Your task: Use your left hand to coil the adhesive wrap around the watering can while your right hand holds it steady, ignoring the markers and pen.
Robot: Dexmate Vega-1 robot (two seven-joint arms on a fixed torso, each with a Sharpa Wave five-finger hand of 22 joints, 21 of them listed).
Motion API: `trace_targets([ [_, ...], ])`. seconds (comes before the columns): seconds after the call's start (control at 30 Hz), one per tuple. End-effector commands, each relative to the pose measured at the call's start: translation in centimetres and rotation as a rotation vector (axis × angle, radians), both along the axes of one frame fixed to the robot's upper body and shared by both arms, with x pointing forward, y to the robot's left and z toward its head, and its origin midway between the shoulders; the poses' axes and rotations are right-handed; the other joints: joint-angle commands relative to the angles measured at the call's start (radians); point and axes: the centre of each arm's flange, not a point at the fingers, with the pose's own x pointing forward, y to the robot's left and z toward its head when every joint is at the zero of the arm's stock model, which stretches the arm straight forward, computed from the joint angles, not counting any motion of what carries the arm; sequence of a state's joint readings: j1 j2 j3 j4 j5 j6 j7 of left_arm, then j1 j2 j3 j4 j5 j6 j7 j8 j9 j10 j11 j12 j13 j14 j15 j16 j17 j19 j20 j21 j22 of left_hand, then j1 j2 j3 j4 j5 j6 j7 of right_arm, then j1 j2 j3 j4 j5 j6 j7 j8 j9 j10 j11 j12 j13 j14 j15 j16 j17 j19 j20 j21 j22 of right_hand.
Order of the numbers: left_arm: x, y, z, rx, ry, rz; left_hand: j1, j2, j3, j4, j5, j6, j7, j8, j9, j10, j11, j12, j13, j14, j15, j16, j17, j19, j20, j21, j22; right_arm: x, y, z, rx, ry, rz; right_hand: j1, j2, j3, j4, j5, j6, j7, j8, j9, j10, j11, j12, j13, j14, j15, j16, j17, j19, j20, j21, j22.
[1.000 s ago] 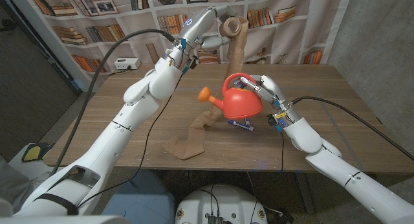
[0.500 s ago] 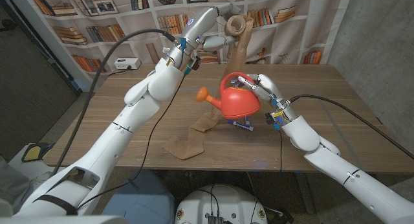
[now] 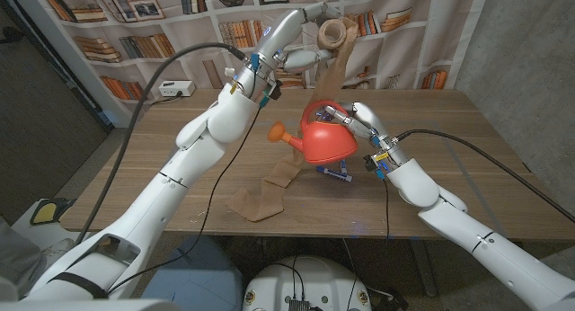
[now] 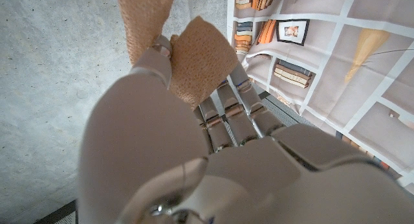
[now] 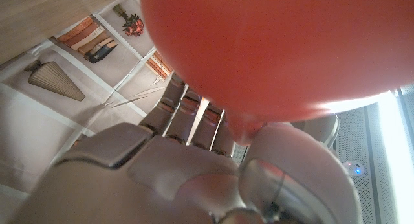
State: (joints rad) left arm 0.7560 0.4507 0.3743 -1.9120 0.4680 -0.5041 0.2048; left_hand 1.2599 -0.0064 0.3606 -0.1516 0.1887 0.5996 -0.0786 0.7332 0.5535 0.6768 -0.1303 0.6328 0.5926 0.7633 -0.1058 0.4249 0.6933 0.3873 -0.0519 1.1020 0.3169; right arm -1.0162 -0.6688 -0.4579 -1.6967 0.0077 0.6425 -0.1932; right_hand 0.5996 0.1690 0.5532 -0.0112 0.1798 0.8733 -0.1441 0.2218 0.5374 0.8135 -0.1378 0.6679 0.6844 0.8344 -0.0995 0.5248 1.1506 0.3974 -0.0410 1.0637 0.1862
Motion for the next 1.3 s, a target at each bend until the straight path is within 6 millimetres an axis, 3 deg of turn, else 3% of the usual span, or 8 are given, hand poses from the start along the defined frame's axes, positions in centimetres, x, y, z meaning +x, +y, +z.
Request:
trace_targets([
  [0.03,-0.6,-0.1,-0.6,-0.002,0.008,-0.049,0.173,0.18,0.004,0.001,0.004,0.003,-0.004,0.009,0.003,-0.001,0.001,0.007,0.001,0.126,-0.115,-0.002,0.004,-0.004,0.004,0.008,-0.002,1.3,-0.6,-0.3,0.004,0.028,-0.043,-0.001,0.006,0.001,-0.006,0.003,0.01,0.001,-0.003,0.004,0.004,0.003,0.006,0.005,0.003,-0.122,-0.001,0.001,-0.002,-0.064,0.009,0.002],
  [0.8,-1.8,1.7,-1.7,-0.158,-0.05,-0.057,0.174,0.179,0.003,0.0,0.004,0.004,-0.002,0.012,0.003,0.002,0.003,0.01,-0.001,0.133,-0.117,-0.006,0.006,-0.01,0.004,0.031,-0.029,2.7,-3.3,-0.3,0.098,0.093,-0.064,-0.002,0.006,0.0,-0.007,0.003,0.01,0.0,-0.003,0.004,0.007,0.002,0.005,0.004,0.007,-0.122,0.0,0.002,-0.004,-0.064,0.012,0.002],
  [1.3,-2.5,2.0,-2.6,-0.172,-0.054,-0.099,0.174,0.178,0.0,0.0,0.004,0.004,-0.003,0.014,0.004,0.002,0.004,0.009,-0.004,0.137,-0.116,-0.009,0.005,-0.014,0.002,0.047,-0.045,2.7,-4.8,0.0,0.129,0.095,-0.076,-0.002,0.007,0.0,-0.008,0.003,0.01,-0.001,-0.003,0.006,0.006,0.002,0.005,0.007,0.007,-0.123,0.0,0.002,-0.005,-0.065,0.015,0.001],
])
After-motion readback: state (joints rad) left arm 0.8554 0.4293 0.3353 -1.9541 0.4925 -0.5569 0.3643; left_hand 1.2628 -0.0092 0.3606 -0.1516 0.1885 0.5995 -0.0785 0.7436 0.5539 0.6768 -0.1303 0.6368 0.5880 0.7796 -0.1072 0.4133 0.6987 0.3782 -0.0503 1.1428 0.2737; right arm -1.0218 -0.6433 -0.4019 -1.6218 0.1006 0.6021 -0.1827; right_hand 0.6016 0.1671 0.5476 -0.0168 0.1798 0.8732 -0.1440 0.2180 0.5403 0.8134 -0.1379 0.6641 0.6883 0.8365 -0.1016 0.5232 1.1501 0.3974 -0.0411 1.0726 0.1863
